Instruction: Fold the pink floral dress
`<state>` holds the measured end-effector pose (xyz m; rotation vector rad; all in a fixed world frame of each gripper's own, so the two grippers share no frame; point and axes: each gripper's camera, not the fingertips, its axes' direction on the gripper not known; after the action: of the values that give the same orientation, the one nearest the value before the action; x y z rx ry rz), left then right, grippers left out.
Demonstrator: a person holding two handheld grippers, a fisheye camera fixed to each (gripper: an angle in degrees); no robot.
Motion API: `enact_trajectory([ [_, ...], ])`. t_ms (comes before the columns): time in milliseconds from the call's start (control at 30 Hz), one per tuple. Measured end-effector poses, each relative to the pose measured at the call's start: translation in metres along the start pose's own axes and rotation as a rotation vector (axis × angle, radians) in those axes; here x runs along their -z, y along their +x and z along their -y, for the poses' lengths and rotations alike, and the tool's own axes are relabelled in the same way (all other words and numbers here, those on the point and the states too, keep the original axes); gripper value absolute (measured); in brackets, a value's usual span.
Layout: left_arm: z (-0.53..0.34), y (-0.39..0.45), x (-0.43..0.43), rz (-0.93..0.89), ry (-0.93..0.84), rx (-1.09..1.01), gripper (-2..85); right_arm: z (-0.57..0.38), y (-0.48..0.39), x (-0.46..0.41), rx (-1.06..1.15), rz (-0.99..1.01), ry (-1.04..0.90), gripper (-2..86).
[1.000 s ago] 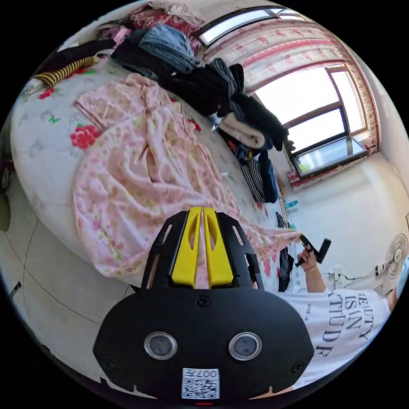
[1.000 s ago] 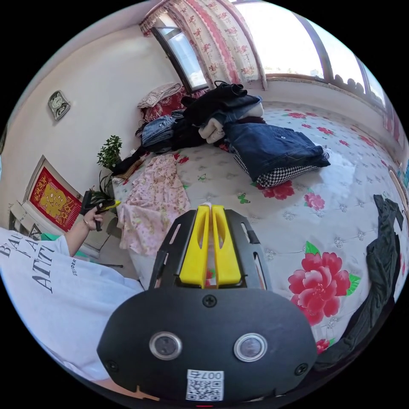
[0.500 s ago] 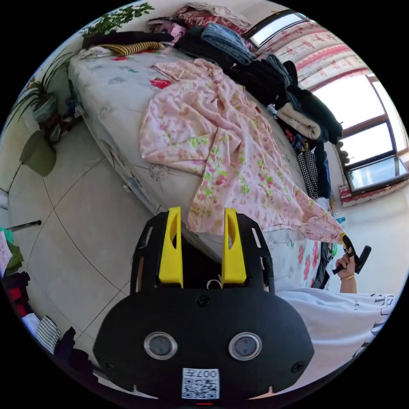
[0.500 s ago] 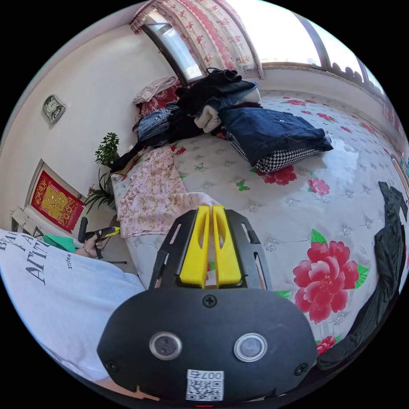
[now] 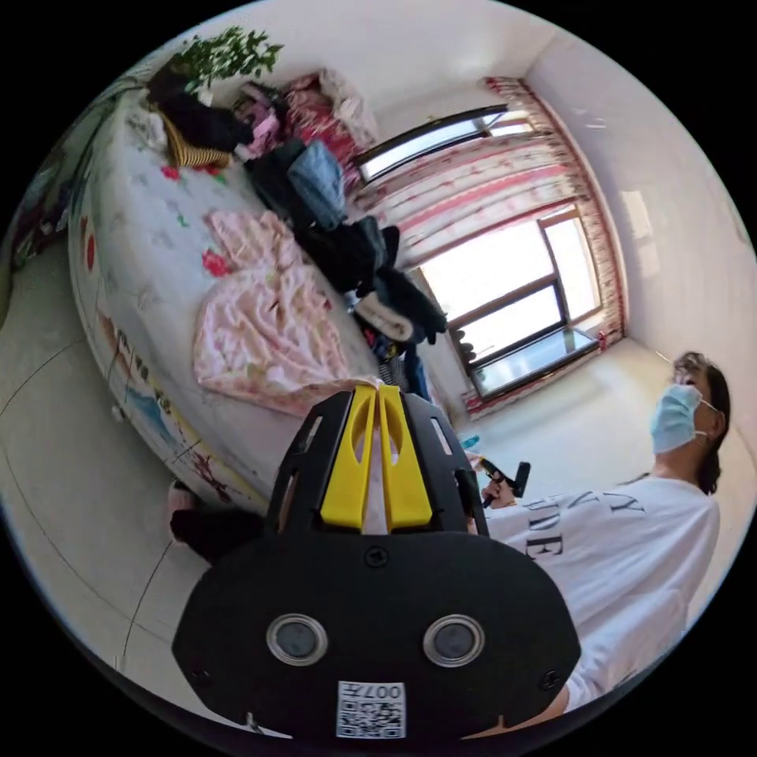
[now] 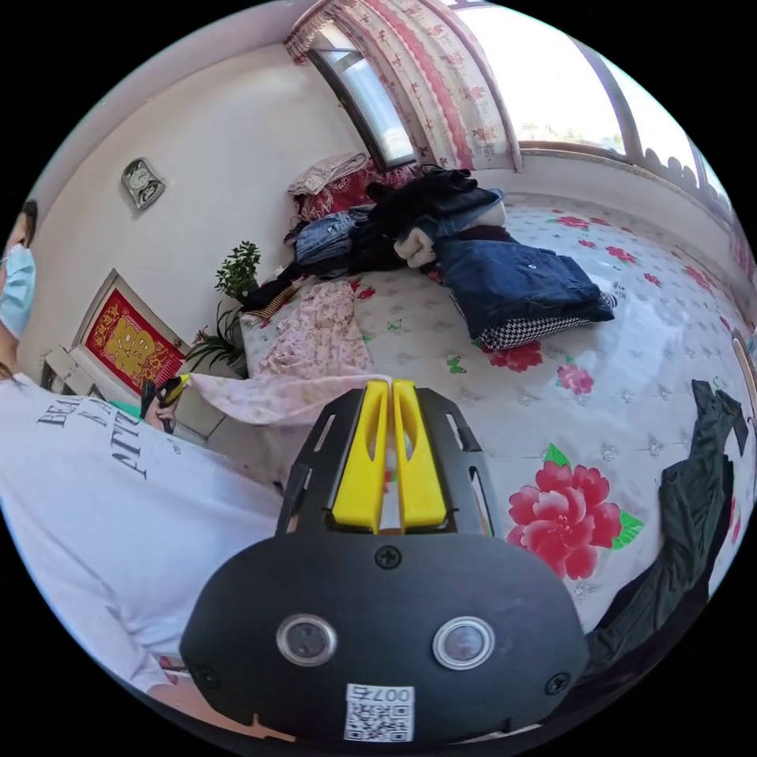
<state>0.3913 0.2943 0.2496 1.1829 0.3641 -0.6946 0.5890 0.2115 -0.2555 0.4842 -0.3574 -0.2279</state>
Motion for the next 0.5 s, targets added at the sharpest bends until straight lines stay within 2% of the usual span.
enact_trajectory([
  [67,-0.004,0.029,0.036,0.014,0.033,-0.062,-1.0,0.000,-0.013,0.021,0.065,0.100,-0.013,-0.3],
  [167,-0.006,0.048,0.060,0.124,0.044,-0.072,-1.0,0.012,-0.037,0.015,0.149,0.121,-0.074,-0.3],
  [233,-0.005,0.033,0.054,0.167,0.038,0.012,-1.0,0.026,-0.045,-0.013,0.185,0.075,-0.158,-0.3],
  [333,0.014,-0.019,0.023,0.122,0.048,0.214,-1.0,0.068,-0.032,-0.085,0.085,0.070,-0.250,-0.3],
  [433,0.091,-0.021,-0.004,0.038,0.109,0.184,-1.0,0.160,-0.032,-0.131,0.015,0.070,-0.197,-0.3],
  [500,0.189,0.036,0.005,-0.086,0.235,0.057,-1.0,0.240,-0.049,-0.113,0.001,0.089,-0.055,-0.2],
])
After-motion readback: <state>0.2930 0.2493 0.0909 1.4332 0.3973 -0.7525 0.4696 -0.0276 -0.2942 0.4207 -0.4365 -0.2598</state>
